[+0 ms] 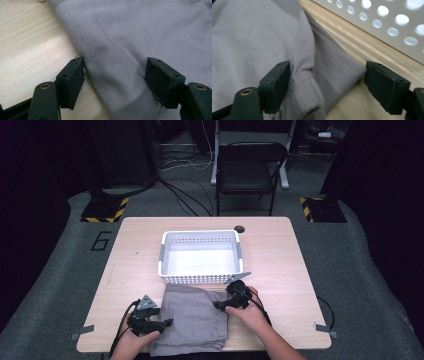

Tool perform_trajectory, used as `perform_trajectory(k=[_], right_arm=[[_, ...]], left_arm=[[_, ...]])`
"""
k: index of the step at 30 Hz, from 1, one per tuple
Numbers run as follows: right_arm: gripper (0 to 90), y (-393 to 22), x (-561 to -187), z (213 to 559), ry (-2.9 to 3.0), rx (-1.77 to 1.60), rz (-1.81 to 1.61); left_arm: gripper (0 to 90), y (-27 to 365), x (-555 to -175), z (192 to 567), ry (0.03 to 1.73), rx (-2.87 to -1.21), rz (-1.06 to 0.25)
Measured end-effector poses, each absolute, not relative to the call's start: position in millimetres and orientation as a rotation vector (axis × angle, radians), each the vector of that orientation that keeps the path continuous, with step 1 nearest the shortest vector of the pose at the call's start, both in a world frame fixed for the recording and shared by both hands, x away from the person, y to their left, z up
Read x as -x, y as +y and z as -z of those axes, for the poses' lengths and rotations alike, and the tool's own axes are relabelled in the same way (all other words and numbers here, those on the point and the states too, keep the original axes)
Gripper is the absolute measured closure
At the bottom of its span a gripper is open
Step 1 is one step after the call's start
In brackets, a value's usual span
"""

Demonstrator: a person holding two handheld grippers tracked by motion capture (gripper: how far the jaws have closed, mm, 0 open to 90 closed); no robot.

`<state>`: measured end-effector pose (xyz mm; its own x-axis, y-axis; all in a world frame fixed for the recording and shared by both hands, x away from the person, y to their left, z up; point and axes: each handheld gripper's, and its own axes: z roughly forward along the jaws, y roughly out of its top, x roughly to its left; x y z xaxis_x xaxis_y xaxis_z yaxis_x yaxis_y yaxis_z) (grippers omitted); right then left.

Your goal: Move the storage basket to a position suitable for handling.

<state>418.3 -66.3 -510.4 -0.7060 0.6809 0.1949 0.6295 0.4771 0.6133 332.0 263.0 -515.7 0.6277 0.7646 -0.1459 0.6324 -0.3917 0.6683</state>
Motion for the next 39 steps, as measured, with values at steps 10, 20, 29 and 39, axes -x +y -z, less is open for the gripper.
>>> perform_trajectory(k=[10, 20, 29, 39], right_arm=[[26.5, -61.2, -418.9, 511.3, 2.667, -1.125, -1.103], [34.2, -61.5, -410.9, 510.5, 2.736, -1.103, -1.139], [37.7, -47.9, -399.9, 509.2, 2.711, -0.927, -0.992], [50.1, -54.2, -394.0, 509.2, 2.697, -0.895, -0.977]], left_arm=[[31.1, 261.9, -332.3, 516.2, 1.079, -2.145, -0.262], [31.1, 261.3, -331.9, 516.3, 1.084, -2.141, -0.265], [31.1, 261.1, -331.3, 516.4, 1.085, -2.141, -0.268], [31.2, 262.1, -329.9, 516.5, 1.098, -2.137, -0.279]])
